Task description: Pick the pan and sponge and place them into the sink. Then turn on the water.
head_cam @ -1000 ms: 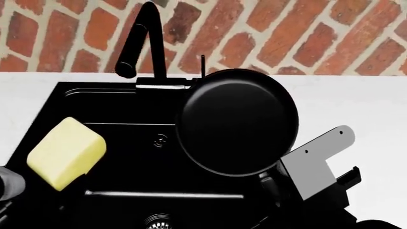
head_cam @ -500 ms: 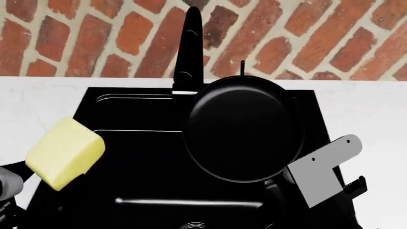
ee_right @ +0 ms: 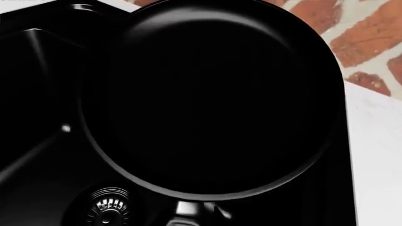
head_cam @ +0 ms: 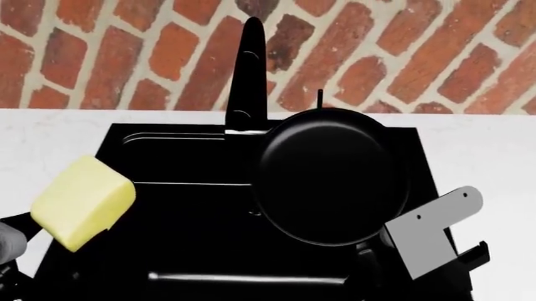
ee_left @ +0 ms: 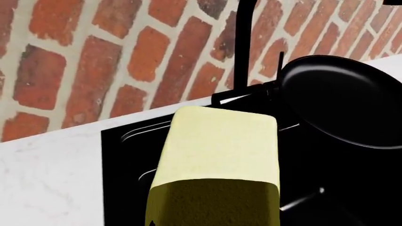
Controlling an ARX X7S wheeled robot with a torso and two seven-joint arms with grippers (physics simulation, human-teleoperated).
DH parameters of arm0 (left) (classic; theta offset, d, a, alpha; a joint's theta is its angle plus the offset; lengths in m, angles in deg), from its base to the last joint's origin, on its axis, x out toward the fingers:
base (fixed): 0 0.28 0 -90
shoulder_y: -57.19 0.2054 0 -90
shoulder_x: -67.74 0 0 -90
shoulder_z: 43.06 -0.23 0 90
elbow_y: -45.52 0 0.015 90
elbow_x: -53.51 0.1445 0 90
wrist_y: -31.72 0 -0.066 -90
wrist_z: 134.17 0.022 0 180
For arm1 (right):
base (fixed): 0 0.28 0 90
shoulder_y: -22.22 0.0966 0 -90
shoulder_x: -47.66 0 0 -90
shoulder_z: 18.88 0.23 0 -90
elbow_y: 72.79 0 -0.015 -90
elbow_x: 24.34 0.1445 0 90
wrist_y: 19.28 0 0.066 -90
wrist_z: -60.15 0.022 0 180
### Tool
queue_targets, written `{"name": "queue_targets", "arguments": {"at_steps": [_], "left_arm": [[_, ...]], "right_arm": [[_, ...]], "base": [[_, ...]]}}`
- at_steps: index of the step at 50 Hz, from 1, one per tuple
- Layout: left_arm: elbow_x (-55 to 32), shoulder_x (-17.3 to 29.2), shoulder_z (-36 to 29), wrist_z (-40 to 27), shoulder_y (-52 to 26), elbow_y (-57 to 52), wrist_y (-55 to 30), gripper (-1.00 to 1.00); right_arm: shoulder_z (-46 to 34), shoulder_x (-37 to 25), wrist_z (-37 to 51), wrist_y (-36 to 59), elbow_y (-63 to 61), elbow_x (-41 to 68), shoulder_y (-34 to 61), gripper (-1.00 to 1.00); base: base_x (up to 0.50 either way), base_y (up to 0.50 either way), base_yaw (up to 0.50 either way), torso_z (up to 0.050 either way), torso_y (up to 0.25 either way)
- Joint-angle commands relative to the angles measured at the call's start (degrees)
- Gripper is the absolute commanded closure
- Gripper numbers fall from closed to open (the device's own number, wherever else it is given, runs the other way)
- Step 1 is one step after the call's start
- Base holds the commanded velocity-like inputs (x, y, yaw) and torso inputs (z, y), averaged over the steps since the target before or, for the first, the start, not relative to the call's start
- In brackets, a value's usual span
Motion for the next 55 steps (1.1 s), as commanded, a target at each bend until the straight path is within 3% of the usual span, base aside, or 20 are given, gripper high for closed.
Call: {"name": "queue_targets", "arguments": {"at_steps": [1, 15, 33, 55], "left_arm": [[-0.6, -0.6, -0.6, -1.0, -0.6, 0.3, 0.0, 1.0], [-0.6, -0.9, -0.9, -1.6, -1.1, 0.6, -0.1, 1.0], [0.0, -1.7, -1.9, -1.9, -1.8, 1.4, 0.2, 1.0], [-0.2, -1.0, -1.3, -1.4, -0.6, 1.6, 1.2, 1.0]], "right_arm": [[1.9, 0.2, -0.1, -1.1, -0.1, -2.5, 0.5, 1.0], [0.9, 0.7, -0.6, 0.2, 0.4, -2.0, 0.7, 1.0], [-6.7, 7.1, -5.7, 3.7, 3.5, -4.9, 3.9, 1.0], [-16.0, 11.7, -18.7, -0.7, 8.0, -13.1, 7.7, 1.0]], "base": [[0.16, 0.0, 0.0, 0.0, 0.0], [0.1, 0.0, 0.0, 0.001, 0.002], [0.0, 0.0, 0.0, 0.001, 0.002], [0.0, 0.0, 0.0, 0.0, 0.0]]}}
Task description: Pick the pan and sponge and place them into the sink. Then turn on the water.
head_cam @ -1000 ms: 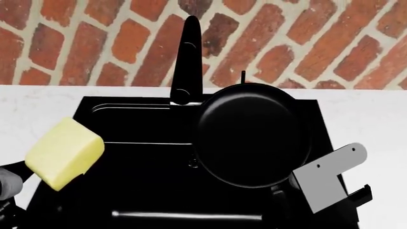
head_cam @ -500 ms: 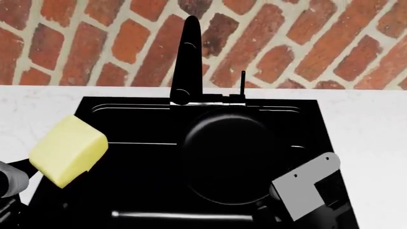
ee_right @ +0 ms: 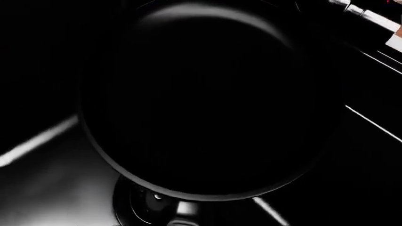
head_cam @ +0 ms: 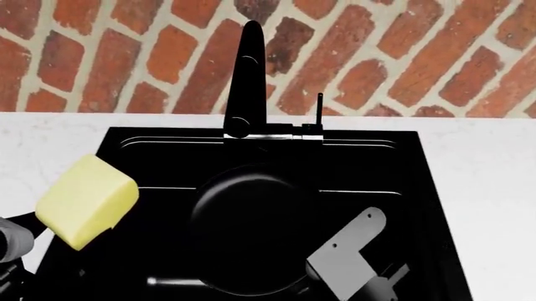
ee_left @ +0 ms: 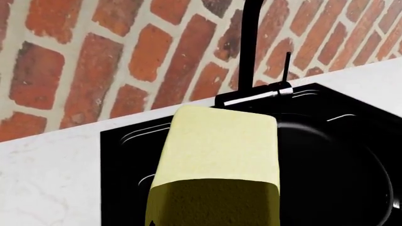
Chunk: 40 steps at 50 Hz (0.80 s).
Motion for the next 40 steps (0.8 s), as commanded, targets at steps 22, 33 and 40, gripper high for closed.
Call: {"name": "queue_targets", "arguments": {"at_steps": [22, 33, 40], "left_arm": [[-0.6, -0.4, -0.4, -0.7, -0.2, 0.8, 0.8, 1.0], [-0.7, 0.0, -0.1, -0.6, 0.5, 0.7, 1.2, 1.0], [-1.4, 1.2, 1.5, 0.0, 2.2, 0.5, 2.0, 1.0]], "right_arm": [[-8.7, 7.2, -12.6, -5.0, 6.7, -5.4, 2.0, 1.0], [-10.0, 11.3, -14.6, -8.5, 14.8, -7.6, 1.4, 1.0], [-11.2, 14.1, -16.1, -10.8, 20.8, -9.0, 0.7, 1.0]], "base": [[0.0, 0.0, 0.0, 0.0, 0.001], [0.0, 0.0, 0.0, 0.001, 0.001], [0.0, 0.0, 0.0, 0.0, 0.001]]}}
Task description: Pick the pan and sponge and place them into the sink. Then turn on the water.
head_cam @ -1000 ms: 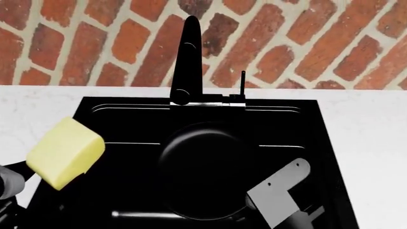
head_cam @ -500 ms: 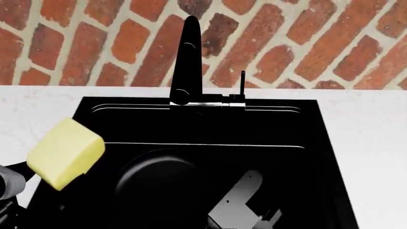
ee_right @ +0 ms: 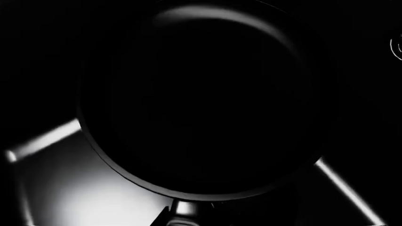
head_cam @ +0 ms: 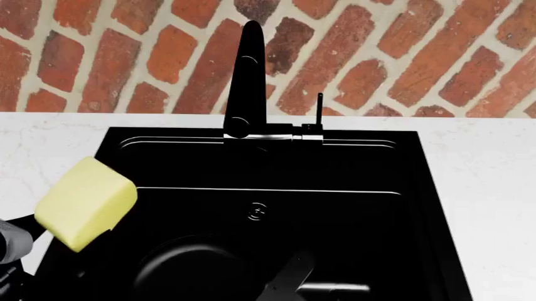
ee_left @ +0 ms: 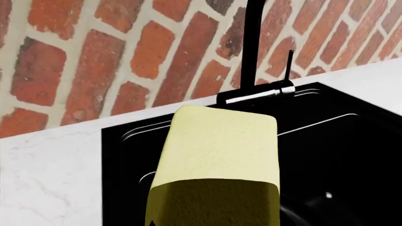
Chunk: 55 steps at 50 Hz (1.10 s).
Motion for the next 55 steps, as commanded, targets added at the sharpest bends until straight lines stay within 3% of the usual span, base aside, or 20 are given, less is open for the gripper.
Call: {"name": "queue_targets", "arguments": {"at_steps": [1, 35, 36, 48, 55], "left_arm": [[-1.6, 1.4, 2.0, 0.2, 2.1, -0.3, 1.3, 1.0], [-1.2, 0.8, 0.6, -0.2, 1.2, 0.4, 1.2, 1.0], [-1.3, 1.0, 0.8, 0.0, 1.5, 0.3, 1.4, 1.0], [-1.3, 0.7, 0.1, -0.6, 0.7, 0.3, 0.9, 1.0], [-1.1, 0.6, -0.3, -0.6, 0.5, 0.4, 0.9, 1.0]], "right_arm": [[-0.2, 4.4, -2.7, -4.0, 7.1, -2.1, 0.2, 1.0], [-1.8, 7.3, -3.8, -4.9, 12.7, -2.3, -2.2, 1.0], [-1.9, 7.3, -3.8, -4.9, 12.7, -2.4, -2.2, -1.0], [-1.5, 6.5, -3.4, -3.8, 11.6, -1.6, -2.2, -1.0], [0.4, 3.5, -0.3, -0.9, 5.1, 0.2, -1.2, -1.0]], "base": [[0.0, 0.0, 0.0, 0.0, 0.0], [0.0, 0.0, 0.0, 0.001, 0.002], [0.0, 0.0, 0.0, 0.0, 0.0], [0.0, 0.0, 0.0, 0.0, 0.0], [0.0, 0.0, 0.0, 0.0, 0.0]]}}
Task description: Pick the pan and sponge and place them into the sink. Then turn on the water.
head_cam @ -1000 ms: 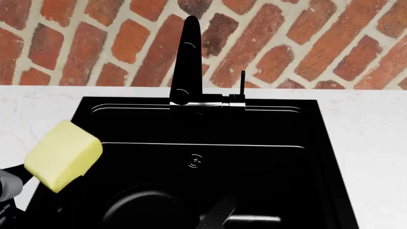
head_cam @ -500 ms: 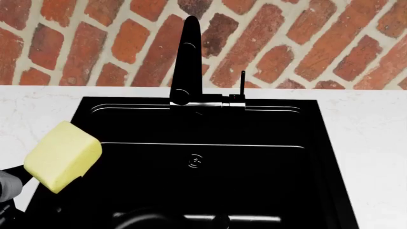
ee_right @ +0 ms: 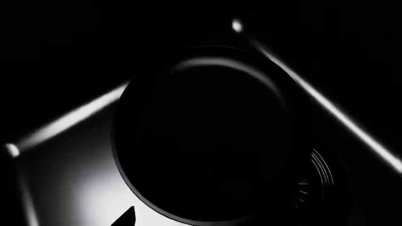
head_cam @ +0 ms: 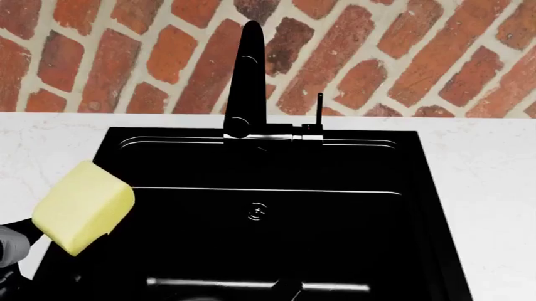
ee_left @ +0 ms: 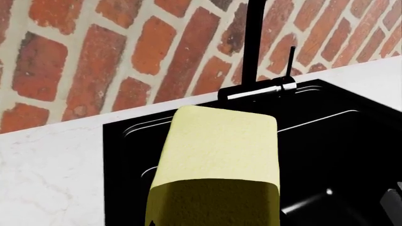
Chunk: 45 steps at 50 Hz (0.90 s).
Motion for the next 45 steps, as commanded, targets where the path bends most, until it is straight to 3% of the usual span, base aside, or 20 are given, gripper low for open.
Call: {"name": "queue_targets", "arguments": {"at_steps": [1, 18, 36, 45], "left_arm": [[-0.8, -0.2, -0.4, -0.9, -0.5, 0.1, -0.1, 1.0], [-1.9, 0.8, 0.3, -0.9, -0.5, -0.7, -0.6, 1.0], [-1.7, 0.1, -3.0, -1.1, -3.8, -1.2, -2.8, 1.0], [-0.5, -1.8, -8.1, -0.6, -9.1, -0.9, -5.9, 1.0]], "right_arm": [[2.1, -3.0, 2.9, 2.9, -6.7, 2.1, 1.0, -1.0], [11.9, -14.0, 14.3, 8.7, -26.9, 10.4, 2.1, -1.0], [25.0, -24.2, 27.5, 2.0, -38.1, 16.2, -5.4, -1.0], [31.9, -28.7, 33.3, -2.0, -41.4, 18.9, -7.8, -1.0]], "base": [[0.0, 0.0, 0.0, 0.0, 0.0], [0.0, 0.0, 0.0, 0.001, 0.001], [0.0, 0.0, 0.0, 0.0, 0.0], [0.0, 0.0, 0.0, 0.0, 0.0]]}}
